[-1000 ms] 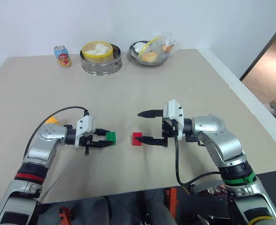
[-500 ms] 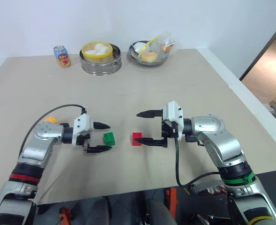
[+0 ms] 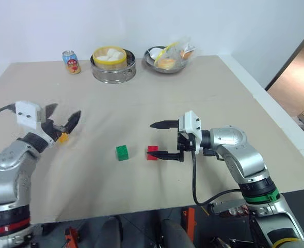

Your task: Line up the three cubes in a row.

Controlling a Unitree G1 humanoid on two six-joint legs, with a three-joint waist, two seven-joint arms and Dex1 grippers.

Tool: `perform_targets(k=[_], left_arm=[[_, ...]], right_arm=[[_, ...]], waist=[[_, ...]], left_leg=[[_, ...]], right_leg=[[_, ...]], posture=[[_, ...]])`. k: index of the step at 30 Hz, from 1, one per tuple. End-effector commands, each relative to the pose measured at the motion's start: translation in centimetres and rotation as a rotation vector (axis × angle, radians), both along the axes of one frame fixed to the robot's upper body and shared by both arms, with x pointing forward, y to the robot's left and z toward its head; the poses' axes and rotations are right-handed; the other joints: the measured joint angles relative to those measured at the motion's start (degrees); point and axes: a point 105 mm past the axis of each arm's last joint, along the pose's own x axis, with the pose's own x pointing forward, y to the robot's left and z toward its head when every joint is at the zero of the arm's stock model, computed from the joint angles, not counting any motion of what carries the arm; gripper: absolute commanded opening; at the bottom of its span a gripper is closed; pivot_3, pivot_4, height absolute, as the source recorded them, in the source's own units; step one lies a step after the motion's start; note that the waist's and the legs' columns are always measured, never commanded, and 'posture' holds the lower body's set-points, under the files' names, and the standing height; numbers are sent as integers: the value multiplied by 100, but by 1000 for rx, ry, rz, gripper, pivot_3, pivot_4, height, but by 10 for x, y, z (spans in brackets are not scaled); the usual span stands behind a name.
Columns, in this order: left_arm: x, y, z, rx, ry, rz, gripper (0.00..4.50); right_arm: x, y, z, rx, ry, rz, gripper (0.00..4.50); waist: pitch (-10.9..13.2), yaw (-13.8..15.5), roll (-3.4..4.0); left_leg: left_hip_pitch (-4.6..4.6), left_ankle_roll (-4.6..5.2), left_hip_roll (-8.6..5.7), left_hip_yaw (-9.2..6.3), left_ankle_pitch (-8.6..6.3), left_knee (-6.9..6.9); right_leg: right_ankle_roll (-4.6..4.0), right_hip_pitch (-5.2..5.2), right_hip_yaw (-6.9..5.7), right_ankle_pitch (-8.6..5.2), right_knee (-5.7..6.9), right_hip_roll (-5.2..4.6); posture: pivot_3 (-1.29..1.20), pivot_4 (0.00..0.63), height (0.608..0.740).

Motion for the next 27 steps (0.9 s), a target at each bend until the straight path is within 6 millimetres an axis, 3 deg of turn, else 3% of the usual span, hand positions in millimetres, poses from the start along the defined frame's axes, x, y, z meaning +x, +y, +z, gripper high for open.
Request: perform_targets(k=[1,6,14,27], left_arm=[[-14,12,13,-1,-88,297,4458],[-20,10,-15,-71,-10,526,4458],[-6,-13,-45,-150,95,540,4458],[13,-2,-65,-249,173,567,4458]], right_arm=[[1,0,8,-11,-44,33,4500],[4,1,7,-26,-48,46,4500],[5,-1,6,-44,-50,48,4500],[5,-4,5,-50,-57,22,4500]], waist=[[-1,-1,-12],[-1,-2,-14],[0,-3,-17],[1,-3,-19]], left_leg=[[1,0,0,0,0,1],[12,0,-2,-1,0,4],[9,-1,-4,-4,0,4],[6,-2,-5,-5,-1,2]], right_leg=[[1,1,1,3,0,1],[0,8,2,10,0,3],[0,8,2,10,-1,5],[8,5,2,14,-2,6]], posture=[[0,150,740],[0,150,740],[0,150,740],[0,150,740]])
